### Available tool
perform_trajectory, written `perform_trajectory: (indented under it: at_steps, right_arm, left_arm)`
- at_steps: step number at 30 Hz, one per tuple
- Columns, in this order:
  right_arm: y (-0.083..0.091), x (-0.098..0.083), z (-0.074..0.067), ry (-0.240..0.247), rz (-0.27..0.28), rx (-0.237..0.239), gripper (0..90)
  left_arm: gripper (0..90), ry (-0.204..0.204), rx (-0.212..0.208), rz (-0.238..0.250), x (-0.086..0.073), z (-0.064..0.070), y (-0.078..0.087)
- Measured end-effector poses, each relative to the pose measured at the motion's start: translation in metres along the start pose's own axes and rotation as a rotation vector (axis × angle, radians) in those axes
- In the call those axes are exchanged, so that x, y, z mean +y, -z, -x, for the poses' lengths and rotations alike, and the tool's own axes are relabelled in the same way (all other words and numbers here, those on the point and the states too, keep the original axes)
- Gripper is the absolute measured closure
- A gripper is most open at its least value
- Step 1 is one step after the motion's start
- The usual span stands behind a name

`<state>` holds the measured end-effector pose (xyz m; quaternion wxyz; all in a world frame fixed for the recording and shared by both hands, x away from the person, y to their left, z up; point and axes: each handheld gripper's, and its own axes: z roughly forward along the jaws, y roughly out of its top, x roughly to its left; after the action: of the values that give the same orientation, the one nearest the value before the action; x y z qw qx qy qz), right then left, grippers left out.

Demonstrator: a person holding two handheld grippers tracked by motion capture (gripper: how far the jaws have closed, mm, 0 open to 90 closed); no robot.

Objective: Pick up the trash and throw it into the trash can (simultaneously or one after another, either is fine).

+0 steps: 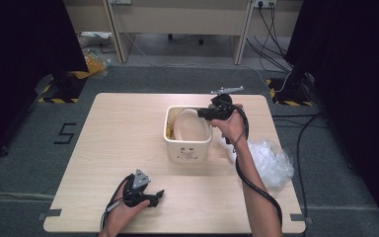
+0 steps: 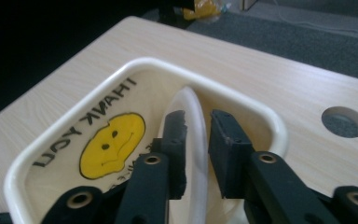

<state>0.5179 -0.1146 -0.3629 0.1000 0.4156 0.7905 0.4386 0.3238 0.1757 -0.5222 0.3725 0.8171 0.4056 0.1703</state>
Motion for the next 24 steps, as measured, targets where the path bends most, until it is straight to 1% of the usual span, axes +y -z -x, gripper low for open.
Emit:
perform_trajectory:
  at_steps: [1, 3, 5, 8, 10, 11, 17, 21, 24]
  right_arm:
    - [0.003, 0.000, 0.001, -0.005, 0.012, 0.000, 73.9]
    - [0.015, 0.001, 0.005, -0.014, 0.035, -0.004, 70.4]
    - [0.021, 0.001, 0.008, -0.015, 0.041, -0.007, 68.1]
    - [0.037, -0.005, 0.017, -0.037, 0.063, -0.018, 61.3]
    - [0.049, -0.010, 0.025, -0.051, 0.084, -0.029, 54.9]
    - [0.054, -0.013, 0.028, -0.051, 0.092, -0.036, 53.2]
    - [0.085, -0.038, 0.047, -0.057, 0.096, -0.083, 45.6]
    - [0.098, -0.060, 0.056, -0.057, 0.087, -0.104, 41.2]
    - [0.104, -0.078, 0.061, -0.055, 0.065, -0.135, 37.0]
  left_arm:
    - [17.7, 0.000, -0.001, -0.001, 0.000, 0.000, 0.000]
    - [17.7, 0.001, 0.000, -0.001, 0.000, 0.000, 0.000]
    - [17.7, 0.000, 0.000, -0.001, 0.000, 0.000, 0.000]
    - [17.7, 0.000, 0.001, 0.000, 0.000, 0.000, 0.000]
    - [17.6, 0.000, 0.001, 0.000, 0.000, 0.000, 0.000]
    - [17.7, 0.002, 0.001, 0.002, 0.000, 0.000, 0.000]
    - [17.3, 0.003, 0.001, 0.003, 0.000, 0.000, 0.000]
    - [17.0, 0.003, 0.002, 0.001, 0.000, 0.000, 0.000]
    - [16.7, 0.003, 0.003, 0.001, 0.000, 0.000, -0.001]
